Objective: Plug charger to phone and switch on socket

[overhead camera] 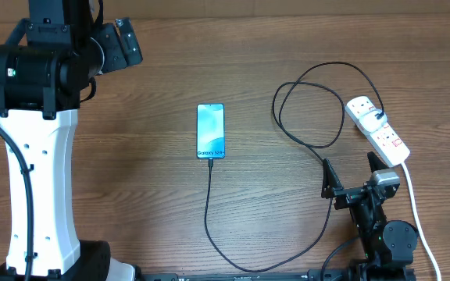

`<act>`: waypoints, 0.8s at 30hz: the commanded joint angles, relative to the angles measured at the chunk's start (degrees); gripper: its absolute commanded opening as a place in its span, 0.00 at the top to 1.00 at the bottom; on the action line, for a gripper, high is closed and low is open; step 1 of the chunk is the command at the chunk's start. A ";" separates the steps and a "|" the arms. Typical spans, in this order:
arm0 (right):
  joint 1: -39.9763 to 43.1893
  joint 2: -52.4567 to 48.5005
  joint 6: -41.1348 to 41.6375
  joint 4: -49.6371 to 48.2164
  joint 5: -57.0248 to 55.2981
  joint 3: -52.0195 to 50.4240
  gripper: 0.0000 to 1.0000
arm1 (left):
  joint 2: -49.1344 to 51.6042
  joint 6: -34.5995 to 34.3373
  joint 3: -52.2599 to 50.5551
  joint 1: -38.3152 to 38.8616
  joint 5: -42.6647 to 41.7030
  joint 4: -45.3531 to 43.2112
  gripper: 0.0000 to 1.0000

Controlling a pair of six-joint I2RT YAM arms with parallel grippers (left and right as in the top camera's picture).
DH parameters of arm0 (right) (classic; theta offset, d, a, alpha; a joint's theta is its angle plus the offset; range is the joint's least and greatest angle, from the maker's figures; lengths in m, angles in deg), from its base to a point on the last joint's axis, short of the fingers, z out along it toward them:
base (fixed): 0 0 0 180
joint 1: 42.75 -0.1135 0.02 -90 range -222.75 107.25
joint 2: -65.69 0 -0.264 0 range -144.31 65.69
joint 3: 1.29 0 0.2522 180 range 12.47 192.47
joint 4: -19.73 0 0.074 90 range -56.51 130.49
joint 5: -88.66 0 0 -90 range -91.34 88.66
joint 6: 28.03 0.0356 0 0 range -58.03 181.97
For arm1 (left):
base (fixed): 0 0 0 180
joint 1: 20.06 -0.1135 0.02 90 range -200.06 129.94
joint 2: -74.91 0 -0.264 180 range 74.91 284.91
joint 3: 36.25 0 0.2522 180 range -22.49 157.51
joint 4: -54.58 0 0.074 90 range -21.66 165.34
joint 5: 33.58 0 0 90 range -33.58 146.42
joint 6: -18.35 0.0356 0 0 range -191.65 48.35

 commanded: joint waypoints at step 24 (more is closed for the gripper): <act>-0.42 0.57 0.20 -0.24 -0.33 -0.59 0.00 | -26.25 6.40 -30.58 -0.07 2.25 -2.58 0.01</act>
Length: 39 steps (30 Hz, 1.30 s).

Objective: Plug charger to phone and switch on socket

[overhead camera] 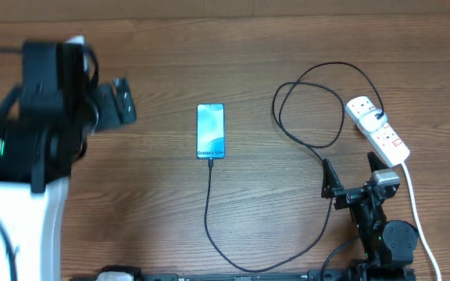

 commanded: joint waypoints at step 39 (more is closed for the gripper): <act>-0.42 0.57 0.22 -0.22 -0.35 -0.59 0.00 | -62.40 6.78 -64.22 -8.76 -15.28 -38.75 0.00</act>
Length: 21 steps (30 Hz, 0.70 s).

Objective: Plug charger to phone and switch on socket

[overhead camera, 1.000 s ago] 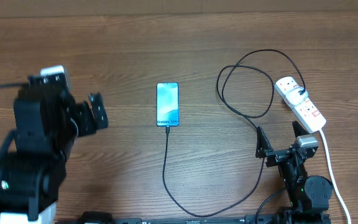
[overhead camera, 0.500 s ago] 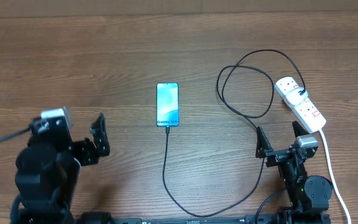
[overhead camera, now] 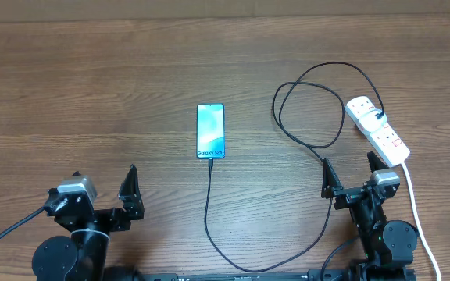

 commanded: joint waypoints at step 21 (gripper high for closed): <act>-0.39 0.57 0.20 -0.24 -0.33 -0.59 0.00 | -8.92 3.06 -16.87 -1.16 -2.99 -21.35 0.00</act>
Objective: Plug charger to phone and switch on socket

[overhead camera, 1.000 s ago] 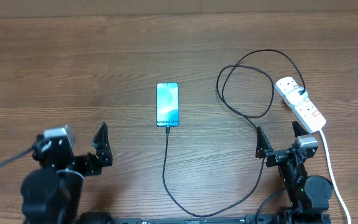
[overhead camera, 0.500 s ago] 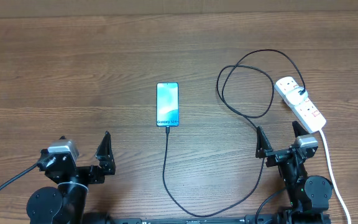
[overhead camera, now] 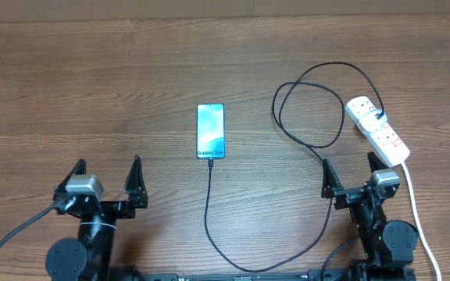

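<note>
A phone (overhead camera: pixel 211 130) with a lit blue screen lies face up mid-table. A black charger cable (overhead camera: pixel 209 207) is plugged into its bottom edge and loops right to a white socket strip (overhead camera: pixel 377 133) at the right. My left gripper (overhead camera: pixel 106 176) rests open near the front left, well clear of the phone. Beside the socket strip's near end, my right gripper (overhead camera: pixel 348 172) stands open at the front right, holding nothing.
The cable forms a loose loop (overhead camera: pixel 311 105) left of the socket strip. The strip's white lead (overhead camera: pixel 415 204) runs down the right side toward the table's front edge. The table is brown wood.
The left arm has shifted slightly at the front left, its gripper now squared up with both fingers showing. Phone, cable, socket strip and right arm are unchanged.
The left arm stood raised at the far left, its gripper high near the table's back edge. It then appeared blurred, still raised. Later it sat folded low at the front left, where it stays. The phone stayed plugged in and lit throughout; the right arm never moved.
</note>
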`<act>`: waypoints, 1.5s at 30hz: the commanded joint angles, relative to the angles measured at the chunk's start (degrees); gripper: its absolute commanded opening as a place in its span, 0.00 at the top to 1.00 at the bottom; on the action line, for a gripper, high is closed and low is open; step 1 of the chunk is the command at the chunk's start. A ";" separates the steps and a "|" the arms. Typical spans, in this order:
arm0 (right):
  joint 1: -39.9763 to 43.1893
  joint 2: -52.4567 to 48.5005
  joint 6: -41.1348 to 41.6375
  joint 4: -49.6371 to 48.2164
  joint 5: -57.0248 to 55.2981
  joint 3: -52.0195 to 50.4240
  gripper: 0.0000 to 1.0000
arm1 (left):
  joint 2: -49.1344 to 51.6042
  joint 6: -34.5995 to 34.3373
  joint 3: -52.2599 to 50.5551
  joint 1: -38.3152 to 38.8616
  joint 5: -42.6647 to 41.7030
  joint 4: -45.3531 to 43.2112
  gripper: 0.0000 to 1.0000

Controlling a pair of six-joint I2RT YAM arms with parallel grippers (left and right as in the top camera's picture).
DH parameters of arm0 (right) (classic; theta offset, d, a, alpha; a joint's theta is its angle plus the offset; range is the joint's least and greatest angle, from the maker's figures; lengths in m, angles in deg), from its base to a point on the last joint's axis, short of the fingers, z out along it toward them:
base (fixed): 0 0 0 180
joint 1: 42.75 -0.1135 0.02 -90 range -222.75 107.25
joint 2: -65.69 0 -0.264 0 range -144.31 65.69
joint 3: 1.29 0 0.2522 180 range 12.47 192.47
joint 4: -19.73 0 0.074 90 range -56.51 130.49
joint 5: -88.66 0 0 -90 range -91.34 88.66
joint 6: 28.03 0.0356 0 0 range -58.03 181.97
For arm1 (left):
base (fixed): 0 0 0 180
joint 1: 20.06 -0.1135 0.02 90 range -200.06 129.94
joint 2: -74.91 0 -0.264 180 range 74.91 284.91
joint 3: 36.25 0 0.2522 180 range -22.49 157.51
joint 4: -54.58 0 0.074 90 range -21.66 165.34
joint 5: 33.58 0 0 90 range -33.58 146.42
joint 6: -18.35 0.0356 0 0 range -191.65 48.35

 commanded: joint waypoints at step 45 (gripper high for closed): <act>-0.37 0.57 0.22 -0.22 -0.33 -0.59 0.00 | -8.00 1.95 -25.51 -1.86 6.03 -31.93 0.00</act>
